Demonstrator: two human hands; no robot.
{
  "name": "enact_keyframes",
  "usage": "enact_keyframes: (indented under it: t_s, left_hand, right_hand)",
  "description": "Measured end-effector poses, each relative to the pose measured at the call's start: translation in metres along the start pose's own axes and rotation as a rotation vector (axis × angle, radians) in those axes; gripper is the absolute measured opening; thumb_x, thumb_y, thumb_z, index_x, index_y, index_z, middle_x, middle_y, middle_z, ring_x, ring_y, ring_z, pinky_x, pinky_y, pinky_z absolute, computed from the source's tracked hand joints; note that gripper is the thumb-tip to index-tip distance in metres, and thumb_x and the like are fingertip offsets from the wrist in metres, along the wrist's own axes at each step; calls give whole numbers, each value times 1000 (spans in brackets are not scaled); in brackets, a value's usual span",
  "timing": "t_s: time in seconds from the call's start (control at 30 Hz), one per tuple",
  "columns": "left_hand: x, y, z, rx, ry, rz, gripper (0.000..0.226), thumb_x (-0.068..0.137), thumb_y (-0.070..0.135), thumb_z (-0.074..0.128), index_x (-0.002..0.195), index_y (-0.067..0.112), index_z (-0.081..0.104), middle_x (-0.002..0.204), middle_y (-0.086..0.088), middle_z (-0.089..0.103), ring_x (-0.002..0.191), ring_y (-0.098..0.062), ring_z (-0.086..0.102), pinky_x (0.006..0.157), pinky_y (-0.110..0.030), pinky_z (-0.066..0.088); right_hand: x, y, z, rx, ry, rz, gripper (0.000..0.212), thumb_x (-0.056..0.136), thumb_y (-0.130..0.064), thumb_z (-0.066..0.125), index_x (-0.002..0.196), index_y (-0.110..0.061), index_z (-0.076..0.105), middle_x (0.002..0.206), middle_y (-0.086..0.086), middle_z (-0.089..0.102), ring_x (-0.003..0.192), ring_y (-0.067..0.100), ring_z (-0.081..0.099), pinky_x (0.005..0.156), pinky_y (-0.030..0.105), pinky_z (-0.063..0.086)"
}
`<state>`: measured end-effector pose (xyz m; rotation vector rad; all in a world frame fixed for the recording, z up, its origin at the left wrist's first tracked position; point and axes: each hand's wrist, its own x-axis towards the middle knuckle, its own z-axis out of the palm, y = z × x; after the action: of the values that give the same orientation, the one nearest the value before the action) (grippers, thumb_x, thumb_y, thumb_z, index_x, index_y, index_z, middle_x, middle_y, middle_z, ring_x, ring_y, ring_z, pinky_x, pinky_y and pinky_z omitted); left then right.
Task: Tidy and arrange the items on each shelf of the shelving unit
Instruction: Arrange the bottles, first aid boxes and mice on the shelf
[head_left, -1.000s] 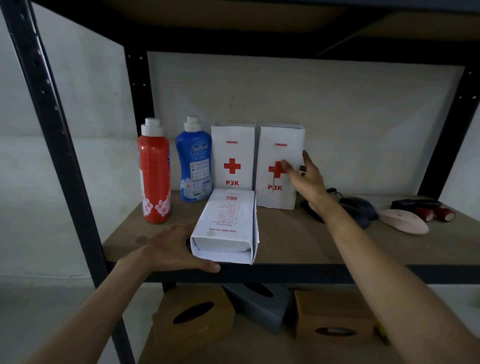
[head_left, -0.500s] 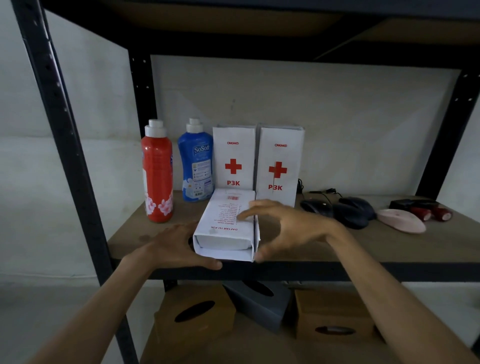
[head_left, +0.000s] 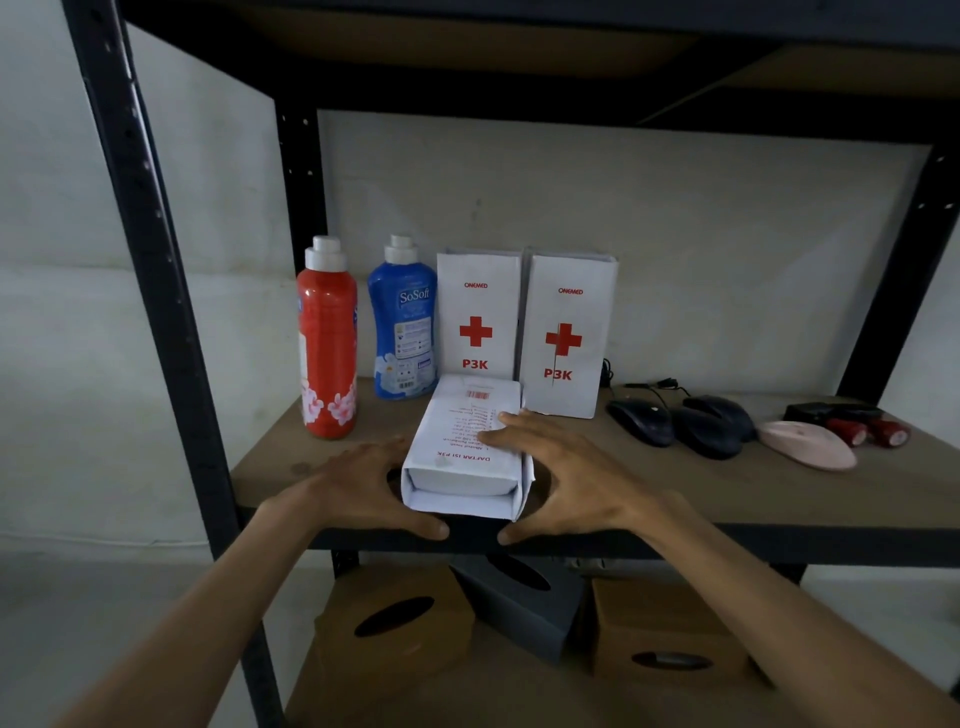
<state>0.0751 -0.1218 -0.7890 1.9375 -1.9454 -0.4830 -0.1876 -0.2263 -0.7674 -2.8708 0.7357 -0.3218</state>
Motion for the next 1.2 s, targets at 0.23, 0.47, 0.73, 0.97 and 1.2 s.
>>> enact_keyframes:
  t_s: [0.23,0.47,0.73,0.97,1.2]
  left_hand:
    - [-1,-1,-2,5,-21,-22,118,53,79,78,151,42,23,146,24,34,134,-5,37,114,-31,30]
    - [4,-8,-2,146,-78,-75,132,47,94,62,157,38,15,165,12,13,150,-14,16,120,-37,17]
    - [9,-14,-1,176,-80,-77,132,46,98,58,156,40,15,165,13,13,150,-14,16,120,-38,18]
    - [10,-15,1,194,-77,-63,124,53,93,61,156,42,14,165,15,11,150,-13,14,121,-38,17]
    - [8,-15,0,208,-92,-57,124,53,96,58,156,44,13,165,16,9,151,-13,12,121,-38,16]
  right_hand:
    - [3,6,-10,195,206,-124,84,70,-57,82,143,-42,43,153,-7,44,142,7,34,117,38,30]
    - [66,1,-63,768,507,87,61,73,-61,78,124,-33,59,121,-10,67,111,11,65,88,37,59]
    - [111,16,-60,629,752,220,65,89,-53,66,140,-18,45,114,-6,63,103,15,66,81,43,61]
    - [114,12,-20,464,777,277,74,79,-32,83,139,-16,42,128,6,57,116,18,53,100,42,49]
    - [108,5,-8,523,816,272,56,84,-20,80,131,-11,50,131,5,61,122,21,58,99,34,48]
